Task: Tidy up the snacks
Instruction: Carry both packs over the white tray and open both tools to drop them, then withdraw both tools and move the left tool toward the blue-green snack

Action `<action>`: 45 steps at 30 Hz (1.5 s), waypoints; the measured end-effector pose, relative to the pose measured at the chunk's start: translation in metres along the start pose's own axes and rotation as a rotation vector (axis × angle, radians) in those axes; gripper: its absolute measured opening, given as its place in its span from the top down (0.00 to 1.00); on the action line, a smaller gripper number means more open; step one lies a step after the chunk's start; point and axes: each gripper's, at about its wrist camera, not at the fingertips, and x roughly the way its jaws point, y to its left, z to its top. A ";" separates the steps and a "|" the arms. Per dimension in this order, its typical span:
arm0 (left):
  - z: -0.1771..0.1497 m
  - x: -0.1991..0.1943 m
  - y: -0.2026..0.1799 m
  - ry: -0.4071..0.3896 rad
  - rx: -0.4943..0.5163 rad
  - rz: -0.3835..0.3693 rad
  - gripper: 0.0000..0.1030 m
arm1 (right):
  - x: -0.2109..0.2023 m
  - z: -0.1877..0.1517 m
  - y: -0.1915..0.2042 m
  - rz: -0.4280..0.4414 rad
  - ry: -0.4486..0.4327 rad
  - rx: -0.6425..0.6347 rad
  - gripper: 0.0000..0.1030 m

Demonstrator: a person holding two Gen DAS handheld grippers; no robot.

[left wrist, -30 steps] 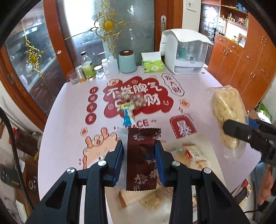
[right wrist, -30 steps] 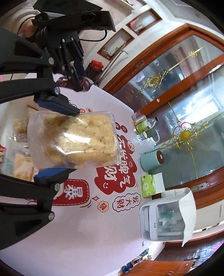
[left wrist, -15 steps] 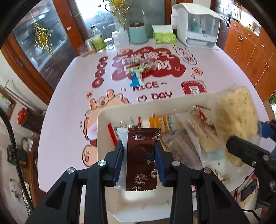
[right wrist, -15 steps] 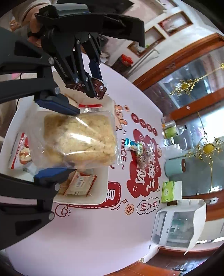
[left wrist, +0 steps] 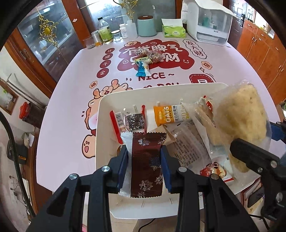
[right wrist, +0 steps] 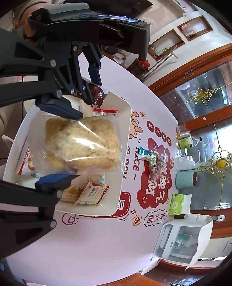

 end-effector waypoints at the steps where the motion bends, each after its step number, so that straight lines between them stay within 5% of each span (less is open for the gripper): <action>1: -0.001 0.000 0.000 0.000 -0.001 0.003 0.66 | 0.000 0.000 0.000 -0.001 0.002 0.000 0.45; 3: -0.001 -0.001 0.001 0.000 -0.006 0.014 0.54 | 0.000 0.001 0.001 -0.003 -0.001 -0.003 0.45; 5: -0.001 -0.001 0.004 0.004 -0.017 0.042 0.19 | 0.000 0.001 0.001 -0.010 -0.003 -0.007 0.45; 6: -0.002 -0.002 0.005 0.000 -0.022 0.045 0.18 | 0.001 0.001 0.002 -0.013 -0.003 -0.008 0.42; 9: -0.001 -0.004 0.007 -0.011 -0.027 0.045 0.18 | 0.000 0.000 0.002 -0.010 -0.004 -0.004 0.36; 34: 0.005 -0.002 0.009 -0.026 -0.032 0.058 0.18 | 0.002 0.007 -0.008 -0.016 -0.018 0.045 0.36; 45: 0.027 -0.015 0.014 -0.115 0.001 0.100 0.18 | 0.000 0.018 -0.011 -0.038 -0.050 0.062 0.36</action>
